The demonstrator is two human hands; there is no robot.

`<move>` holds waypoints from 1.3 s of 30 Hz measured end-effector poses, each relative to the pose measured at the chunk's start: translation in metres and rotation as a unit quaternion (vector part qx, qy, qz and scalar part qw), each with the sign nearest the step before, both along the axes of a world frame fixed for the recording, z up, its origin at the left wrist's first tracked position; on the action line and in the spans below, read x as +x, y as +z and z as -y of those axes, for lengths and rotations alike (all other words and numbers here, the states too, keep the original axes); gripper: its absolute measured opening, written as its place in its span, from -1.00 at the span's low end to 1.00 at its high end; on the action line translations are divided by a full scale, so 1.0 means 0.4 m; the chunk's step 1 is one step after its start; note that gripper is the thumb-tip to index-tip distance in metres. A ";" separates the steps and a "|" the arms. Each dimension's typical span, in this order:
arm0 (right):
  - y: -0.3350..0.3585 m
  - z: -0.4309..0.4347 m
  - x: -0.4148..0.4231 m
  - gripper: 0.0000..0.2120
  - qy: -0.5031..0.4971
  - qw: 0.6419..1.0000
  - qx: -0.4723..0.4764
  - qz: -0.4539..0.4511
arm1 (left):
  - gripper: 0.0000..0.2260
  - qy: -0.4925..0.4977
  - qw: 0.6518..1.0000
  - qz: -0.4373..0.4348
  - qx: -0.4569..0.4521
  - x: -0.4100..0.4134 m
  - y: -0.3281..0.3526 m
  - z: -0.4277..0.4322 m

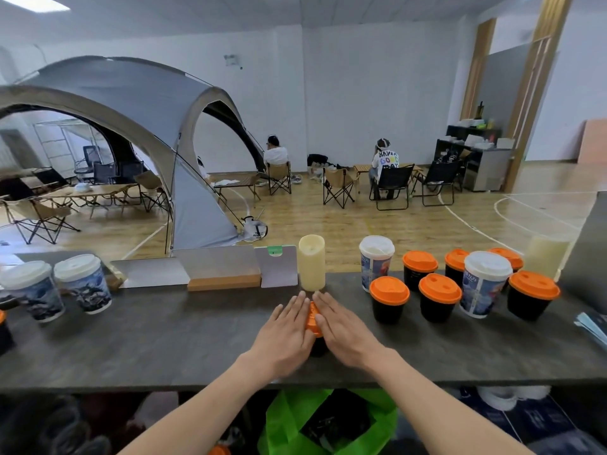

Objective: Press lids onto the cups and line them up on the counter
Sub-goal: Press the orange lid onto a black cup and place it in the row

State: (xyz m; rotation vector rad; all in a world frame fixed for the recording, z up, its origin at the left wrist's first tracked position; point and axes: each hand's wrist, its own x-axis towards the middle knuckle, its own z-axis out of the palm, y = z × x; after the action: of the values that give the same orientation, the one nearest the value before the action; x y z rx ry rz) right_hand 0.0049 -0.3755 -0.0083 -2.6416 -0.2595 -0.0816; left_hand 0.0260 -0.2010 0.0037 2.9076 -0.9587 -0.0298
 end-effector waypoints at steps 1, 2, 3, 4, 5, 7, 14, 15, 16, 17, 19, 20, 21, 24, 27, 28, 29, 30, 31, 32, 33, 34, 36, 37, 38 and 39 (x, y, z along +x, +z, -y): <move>-0.008 -0.002 -0.004 -0.47 0.000 1.000 0.012 -0.007 | -0.43 0.001 1.000 -0.001 -0.003 0.001 -0.005 0.002; -0.013 -0.004 -0.004 -0.47 -0.006 1.000 0.019 -0.004 | -0.43 0.003 1.000 0.005 -0.003 0.005 -0.009 0.004; -0.014 -0.006 -0.004 -0.47 -0.012 1.000 0.019 -0.002 | -0.43 0.004 1.000 0.011 0.000 0.008 -0.010 0.005; -0.012 -0.010 -0.004 -0.48 -0.017 1.000 0.014 -0.003 | -0.43 0.001 1.000 0.013 0.003 0.011 -0.009 0.004; -0.011 -0.016 -0.007 -0.48 -0.024 1.000 0.010 -0.001 | -0.44 -0.002 1.000 0.013 0.007 0.014 -0.008 0.000; -0.009 -0.034 -0.013 -0.47 -0.061 0.998 0.009 0.020 | -0.45 -0.003 1.000 0.018 0.017 0.028 -0.005 -0.010; 0.038 -0.053 -0.024 -0.45 -0.171 0.976 -0.049 0.127 | -0.45 0.061 0.996 0.068 -0.003 0.053 0.035 -0.034; 0.039 -0.042 -0.014 -0.47 -0.158 0.980 -0.029 0.120 | -0.45 0.058 0.996 0.062 -0.017 0.047 0.037 -0.030; 0.039 -0.031 -0.005 -0.48 -0.136 0.986 -0.010 0.094 | -0.44 0.052 0.997 0.052 -0.028 0.042 0.035 -0.024; 0.035 -0.021 0.002 -0.47 -0.106 0.993 0.003 0.058 | -0.44 0.042 0.998 0.040 -0.029 0.036 0.030 -0.017; 0.019 -0.008 0.003 -0.47 -0.051 0.999 0.016 -0.004 | -0.44 0.026 0.999 0.016 -0.014 0.027 0.012 -0.008; 0.008 -0.004 0.000 -0.47 -0.036 0.999 0.028 -0.021 | -0.44 0.023 1.000 0.006 -0.011 0.025 0.001 -0.005; -0.003 -0.003 -0.004 -0.47 -0.032 0.998 0.044 -0.028 | -0.44 0.022 1.000 0.002 -0.012 0.022 -0.008 -0.004; -0.018 -0.013 -0.004 -0.46 -0.050 0.996 0.065 -0.018 | -0.44 0.017 1.000 0.016 -0.003 0.023 -0.017 -0.009; -0.017 -0.033 -0.011 -0.45 -0.071 0.996 0.053 -0.002 | -0.45 0.001 1.000 0.013 0.003 0.033 -0.012 -0.021; -0.015 -0.038 -0.014 -0.44 -0.081 0.996 0.044 0.004 | -0.46 -0.005 1.000 0.008 0.004 0.039 -0.009 -0.027; -0.012 -0.042 -0.016 -0.43 -0.092 0.995 0.033 0.011 | -0.47 -0.010 1.000 0.000 0.004 0.046 -0.004 -0.034; -0.007 -0.043 -0.019 -0.42 -0.103 0.994 0.018 0.018 | -0.47 -0.013 1.000 -0.004 0.002 0.052 0.003 -0.043; -0.003 -0.042 -0.020 -0.40 -0.114 0.993 0.003 0.027 | -0.47 -0.013 1.000 -0.005 -0.006 0.056 0.009 -0.053; 0.003 -0.039 -0.019 -0.39 -0.126 0.991 -0.006 0.038 | -0.48 -0.011 1.000 -0.003 -0.018 0.060 0.017 -0.061; 0.010 -0.034 -0.015 -0.40 -0.137 0.989 -0.002 0.052 | -0.47 -0.010 0.999 -0.002 -0.033 0.062 0.025 -0.068; 0.017 -0.026 -0.008 -0.41 -0.144 0.987 0.010 0.065 | -0.47 -0.011 0.999 -0.003 -0.048 0.063 0.032 -0.069; 0.023 -0.007 0.010 -0.46 -0.141 0.987 0.035 0.070 | -0.46 -0.014 0.997 -0.017 -0.075 0.064 0.038 -0.063; 0.021 -0.001 0.018 -0.48 -0.127 0.989 0.039 0.062 | -0.46 -0.015 0.996 -0.027 -0.081 0.063 0.034 -0.056; 0.017 0.003 0.022 -0.50 -0.106 0.992 0.038 0.050 | -0.46 -0.017 0.996 -0.036 -0.081 0.062 0.027 -0.049; 0.010 0.005 0.022 -0.52 -0.082 0.995 0.038 0.034 | -0.46 -0.020 0.996 -0.046 -0.080 0.061 0.017 -0.041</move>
State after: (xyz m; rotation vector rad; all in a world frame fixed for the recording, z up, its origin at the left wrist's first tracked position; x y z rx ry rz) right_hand 0.0137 -0.3775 -0.0044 -2.5819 -0.0595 -0.2306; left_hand 0.0504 -0.1846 0.0104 2.7172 -0.9572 -0.0845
